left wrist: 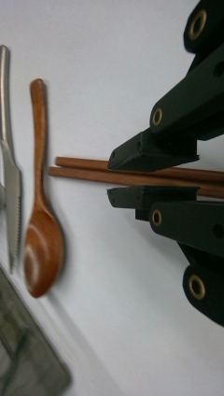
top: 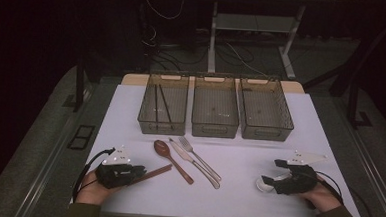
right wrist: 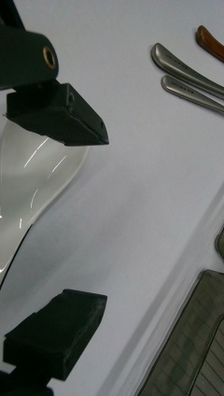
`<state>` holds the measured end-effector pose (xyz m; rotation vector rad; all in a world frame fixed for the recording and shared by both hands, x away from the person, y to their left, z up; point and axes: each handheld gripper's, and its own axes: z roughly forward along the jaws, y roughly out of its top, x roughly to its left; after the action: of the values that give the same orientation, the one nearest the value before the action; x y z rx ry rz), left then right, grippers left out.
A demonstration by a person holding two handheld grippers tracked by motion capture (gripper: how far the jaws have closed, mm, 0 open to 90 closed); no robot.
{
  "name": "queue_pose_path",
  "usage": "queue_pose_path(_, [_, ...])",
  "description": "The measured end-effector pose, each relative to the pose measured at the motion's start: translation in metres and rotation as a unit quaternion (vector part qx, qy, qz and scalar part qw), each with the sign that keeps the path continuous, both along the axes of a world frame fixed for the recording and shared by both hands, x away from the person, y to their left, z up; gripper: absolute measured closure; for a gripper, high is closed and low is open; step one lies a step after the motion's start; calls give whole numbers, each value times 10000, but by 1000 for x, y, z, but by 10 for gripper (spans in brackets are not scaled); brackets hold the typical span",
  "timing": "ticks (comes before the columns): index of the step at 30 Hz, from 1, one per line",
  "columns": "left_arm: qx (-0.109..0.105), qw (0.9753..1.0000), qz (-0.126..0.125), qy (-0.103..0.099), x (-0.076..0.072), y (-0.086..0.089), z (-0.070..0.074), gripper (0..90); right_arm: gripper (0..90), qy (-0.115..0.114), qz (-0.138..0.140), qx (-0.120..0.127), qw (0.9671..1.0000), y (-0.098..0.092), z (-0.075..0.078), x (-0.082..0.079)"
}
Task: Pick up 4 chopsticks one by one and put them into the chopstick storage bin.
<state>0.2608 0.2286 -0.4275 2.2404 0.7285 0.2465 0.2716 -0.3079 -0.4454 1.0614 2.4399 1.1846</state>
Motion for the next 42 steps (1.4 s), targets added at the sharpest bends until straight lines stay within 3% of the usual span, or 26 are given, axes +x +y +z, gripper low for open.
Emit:
queue_pose_path(4, [-93,9999,72,86,-1,5,-4,798,188,7,6,-11,10000,1,0,0])
queue_pose_path(8, [27,9999,6,135,1,7,-6,798,188,10,12,-13,10000,1,0,0])
queue_pose_path(16, [-30,9997,34,234,2,6,-10,806,188,17,17,-18,10000,1,-1,0])
queue_pose_path(28, [9,9998,94,173,3,11,-11,807,187,15,18,-21,10000,1,-1,0])
queue_pose_path(34, [-158,9995,11,266,2,9,-11,803,188,21,20,-18,10000,0,-1,0])
queue_pose_path(37, [-139,9995,-28,280,2,8,-12,803,188,21,18,-26,10000,1,-1,0])
queue_pose_path(41, [125,9996,-13,253,3,9,-14,803,188,13,15,-24,10000,0,0,0])
queue_pose_path(42, [107,9996,10,254,3,10,-15,803,187,16,15,-25,10000,0,-1,0])
